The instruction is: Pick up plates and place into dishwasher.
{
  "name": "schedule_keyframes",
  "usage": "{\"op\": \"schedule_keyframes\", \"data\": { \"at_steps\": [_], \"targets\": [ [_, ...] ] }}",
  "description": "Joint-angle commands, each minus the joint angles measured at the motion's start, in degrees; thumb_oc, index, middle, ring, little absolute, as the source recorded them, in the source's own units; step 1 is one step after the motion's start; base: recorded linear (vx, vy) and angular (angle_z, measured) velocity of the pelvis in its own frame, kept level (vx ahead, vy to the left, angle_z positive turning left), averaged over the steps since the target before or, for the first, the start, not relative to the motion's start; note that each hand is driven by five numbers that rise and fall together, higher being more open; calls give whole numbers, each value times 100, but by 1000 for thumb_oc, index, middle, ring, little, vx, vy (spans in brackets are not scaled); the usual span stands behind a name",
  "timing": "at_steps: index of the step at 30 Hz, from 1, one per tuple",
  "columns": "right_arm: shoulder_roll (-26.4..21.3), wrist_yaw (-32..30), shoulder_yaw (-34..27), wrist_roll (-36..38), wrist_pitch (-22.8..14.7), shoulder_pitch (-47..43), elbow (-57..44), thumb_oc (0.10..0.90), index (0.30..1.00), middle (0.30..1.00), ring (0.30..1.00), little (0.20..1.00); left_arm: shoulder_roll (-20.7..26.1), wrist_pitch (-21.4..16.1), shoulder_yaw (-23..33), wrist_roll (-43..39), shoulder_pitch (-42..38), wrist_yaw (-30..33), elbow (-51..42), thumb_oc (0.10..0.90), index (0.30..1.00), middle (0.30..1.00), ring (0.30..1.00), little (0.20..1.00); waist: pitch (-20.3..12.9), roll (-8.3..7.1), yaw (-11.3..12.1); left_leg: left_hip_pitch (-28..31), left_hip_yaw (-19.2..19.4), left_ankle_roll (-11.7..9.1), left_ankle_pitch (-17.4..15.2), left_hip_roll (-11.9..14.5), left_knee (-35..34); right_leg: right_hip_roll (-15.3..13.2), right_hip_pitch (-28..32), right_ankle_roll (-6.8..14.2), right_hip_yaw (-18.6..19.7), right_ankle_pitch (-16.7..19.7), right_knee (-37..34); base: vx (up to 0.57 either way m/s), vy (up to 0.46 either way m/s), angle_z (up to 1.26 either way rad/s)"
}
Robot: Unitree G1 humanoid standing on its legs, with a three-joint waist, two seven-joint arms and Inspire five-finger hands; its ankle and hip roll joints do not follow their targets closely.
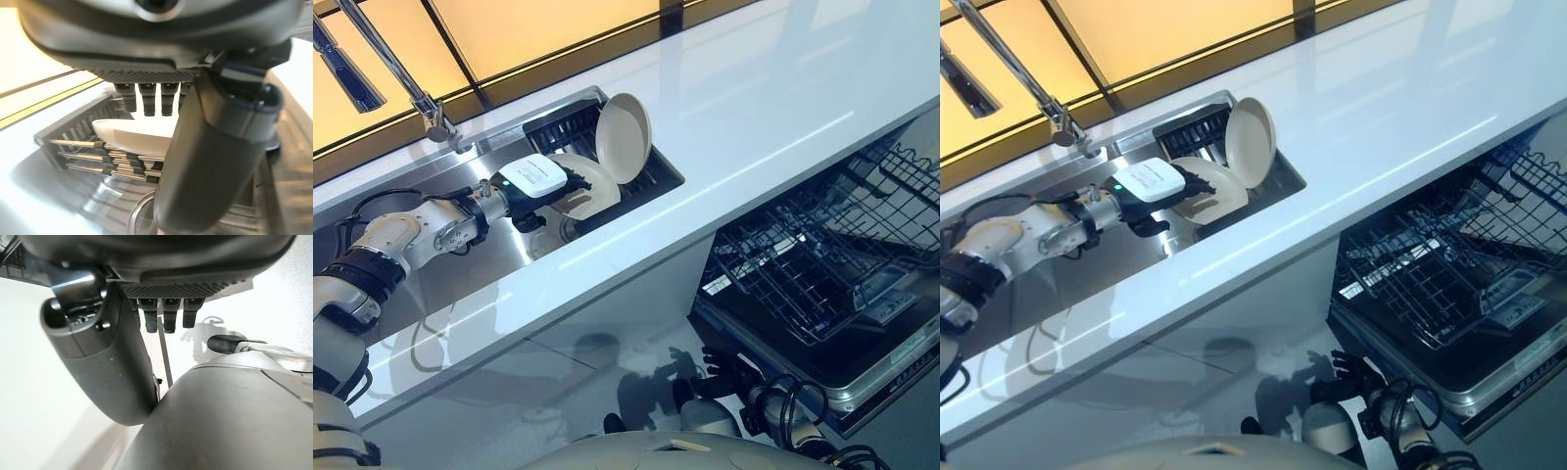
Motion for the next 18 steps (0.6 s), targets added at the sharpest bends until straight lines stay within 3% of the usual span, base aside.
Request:
{"op": "schedule_keyframes", "data": {
  "at_steps": [1, 4, 7, 10, 11, 13, 18],
  "targets": [
    [-521, -96, 143, -160, -114, 349, -39, 800, 900, 900, 900, 900, 56, 335, 612, -237, -575, 389, 507, 690, 806, 806, 806, 790, 6, 5, -138, -89, 426, 310, -541, -411, 147, -90, -351, 747, -152, -70, 224, -5, 18, -5],
    [-533, -118, 141, -169, -134, 354, -52, 800, 900, 900, 900, 900, 49, 304, 653, -214, -543, 456, 578, 638, 761, 761, 761, 738, 33, 6, -146, -100, 431, 304, -537, -413, 151, -93, -362, 745, -147, -64, 220, -5, 16, -5],
    [-563, -115, 140, -198, -155, 345, -58, 800, 900, 900, 900, 900, 25, 345, 655, -267, -555, 453, 608, 440, 592, 592, 592, 540, 65, 5, -165, -110, 435, 299, -534, -409, 150, -90, -379, 748, -131, -67, 233, 0, 0, 0],
    [-591, -95, 152, -215, -178, 348, -63, 800, 900, 900, 900, 900, -22, 377, 665, -330, -599, 450, 699, 416, 571, 571, 571, 516, 76, -6, -189, -114, 450, 293, -522, -406, 130, -79, -390, 752, -113, -63, 228, 0, 0, 0],
    [-597, -92, 162, -210, -174, 356, -85, 800, 900, 900, 900, 900, -58, 407, 675, -353, -616, 455, 729, 358, 521, 521, 521, 458, 86, -16, -198, -119, 455, 292, -518, -404, 128, -76, -397, 752, -105, -62, 231, 0, 0, 0],
    [-613, -71, 180, -218, -189, 360, -110, 800, 900, 900, 900, 900, -131, 525, 660, -471, -716, 420, 809, 158, 349, 349, 349, 258, 103, -36, -228, -134, 465, 293, -510, -398, 116, -66, -418, 757, -74, -62, 242, 0, 0, 0],
    [-653, -25, 195, -177, -161, 355, -192, 800, 900, 900, 900, 900, -270, 630, 663, -581, -832, 519, 987, 100, 300, 300, 300, 200, 141, -63, -279, -161, 482, 293, -502, -391, 112, -57, -477, 758, -30, -56, 276, -20, 13, -5]
  ]
}}
